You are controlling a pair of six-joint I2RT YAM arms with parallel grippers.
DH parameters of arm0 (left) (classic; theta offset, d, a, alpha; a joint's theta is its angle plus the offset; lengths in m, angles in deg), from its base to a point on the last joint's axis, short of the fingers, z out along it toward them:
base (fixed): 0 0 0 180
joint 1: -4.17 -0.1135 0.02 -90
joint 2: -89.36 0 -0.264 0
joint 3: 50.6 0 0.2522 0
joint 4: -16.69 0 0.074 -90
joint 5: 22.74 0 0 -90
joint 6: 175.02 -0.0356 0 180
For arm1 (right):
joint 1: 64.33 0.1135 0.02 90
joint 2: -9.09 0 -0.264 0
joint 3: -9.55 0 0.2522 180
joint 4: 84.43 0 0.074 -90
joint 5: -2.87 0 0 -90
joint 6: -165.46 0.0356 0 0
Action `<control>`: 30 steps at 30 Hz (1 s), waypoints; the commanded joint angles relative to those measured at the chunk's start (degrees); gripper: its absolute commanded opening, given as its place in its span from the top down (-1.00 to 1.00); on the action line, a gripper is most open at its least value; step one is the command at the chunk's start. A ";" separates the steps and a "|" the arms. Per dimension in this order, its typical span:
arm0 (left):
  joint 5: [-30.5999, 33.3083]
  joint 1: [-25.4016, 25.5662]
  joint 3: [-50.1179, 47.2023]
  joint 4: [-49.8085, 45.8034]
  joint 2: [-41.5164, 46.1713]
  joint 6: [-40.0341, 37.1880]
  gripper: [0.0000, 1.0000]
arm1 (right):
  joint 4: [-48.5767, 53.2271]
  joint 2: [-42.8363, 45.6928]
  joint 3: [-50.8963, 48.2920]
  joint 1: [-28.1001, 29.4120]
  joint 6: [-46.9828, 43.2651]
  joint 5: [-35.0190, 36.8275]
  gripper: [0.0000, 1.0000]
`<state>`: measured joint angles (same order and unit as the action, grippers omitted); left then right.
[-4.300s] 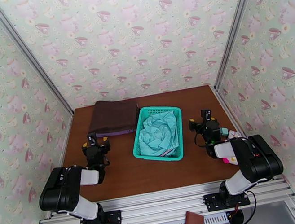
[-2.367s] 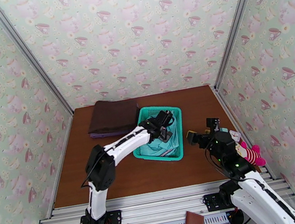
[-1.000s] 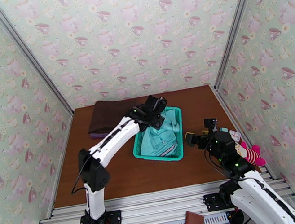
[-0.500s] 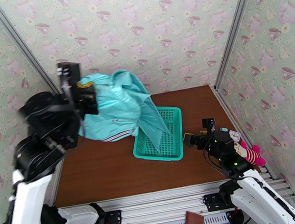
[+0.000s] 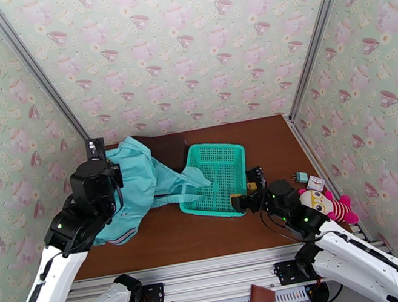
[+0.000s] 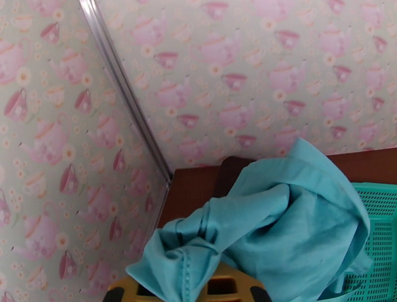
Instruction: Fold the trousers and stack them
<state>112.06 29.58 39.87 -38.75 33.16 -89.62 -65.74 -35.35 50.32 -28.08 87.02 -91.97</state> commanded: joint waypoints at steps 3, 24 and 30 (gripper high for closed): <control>5.41 -8.21 -1.30 4.47 4.87 7.50 1.00 | -1.74 -4.86 4.11 7.39 -6.88 1.72 -0.91; -13.33 -25.41 1.40 5.50 3.62 15.00 1.00 | 6.03 -21.71 12.81 18.69 -15.71 9.36 -0.85; -23.70 -22.07 -5.36 5.39 1.81 17.67 1.00 | 9.85 -28.40 16.60 20.44 -17.91 12.78 -0.62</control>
<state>96.23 5.62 35.74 -35.42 34.75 -74.63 -59.44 -62.09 64.52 -8.15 70.97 -82.27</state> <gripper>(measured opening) 0.090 0.822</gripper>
